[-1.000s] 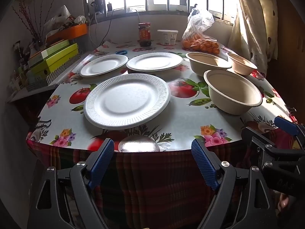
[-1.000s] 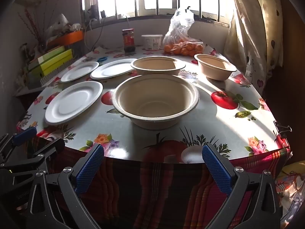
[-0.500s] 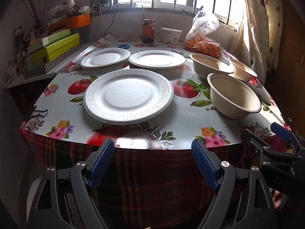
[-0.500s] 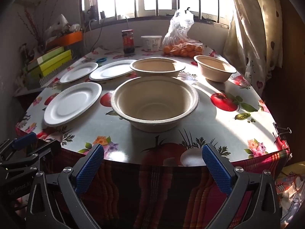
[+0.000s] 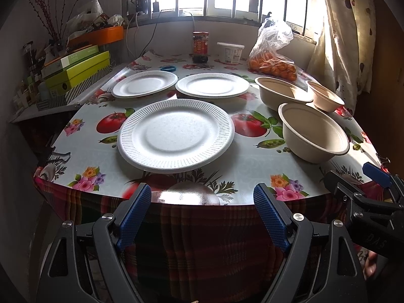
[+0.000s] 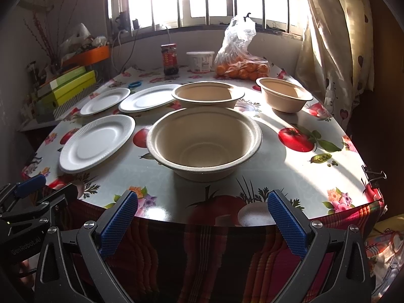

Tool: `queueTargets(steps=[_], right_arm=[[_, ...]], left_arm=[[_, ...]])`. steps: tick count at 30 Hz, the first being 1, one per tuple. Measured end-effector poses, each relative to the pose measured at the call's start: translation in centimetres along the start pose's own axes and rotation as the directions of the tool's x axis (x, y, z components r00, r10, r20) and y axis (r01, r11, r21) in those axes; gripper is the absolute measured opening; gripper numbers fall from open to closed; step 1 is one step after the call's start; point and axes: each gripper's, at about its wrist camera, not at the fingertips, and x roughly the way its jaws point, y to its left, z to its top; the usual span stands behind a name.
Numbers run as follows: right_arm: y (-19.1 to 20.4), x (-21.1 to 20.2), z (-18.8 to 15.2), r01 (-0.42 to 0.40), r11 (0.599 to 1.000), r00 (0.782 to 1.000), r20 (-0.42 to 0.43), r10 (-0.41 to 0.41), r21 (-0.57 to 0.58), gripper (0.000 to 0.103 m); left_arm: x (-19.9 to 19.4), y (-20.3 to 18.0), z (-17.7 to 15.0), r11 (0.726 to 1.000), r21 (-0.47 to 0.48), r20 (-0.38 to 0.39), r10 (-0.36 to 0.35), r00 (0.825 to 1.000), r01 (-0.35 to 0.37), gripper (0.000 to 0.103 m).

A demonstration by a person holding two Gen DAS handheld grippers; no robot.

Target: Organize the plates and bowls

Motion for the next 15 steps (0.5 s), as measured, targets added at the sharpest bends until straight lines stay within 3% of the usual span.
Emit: queueTargets(steps=[15], right_arm=[[-0.12, 0.01, 0.07, 0.001, 1.000, 1.000, 0.001, -0.001, 0.000, 0.103]], left_arm=[[-0.16, -0.02, 0.05, 1.000, 0.007, 0.014, 0.016, 1.000, -0.016, 0.084]])
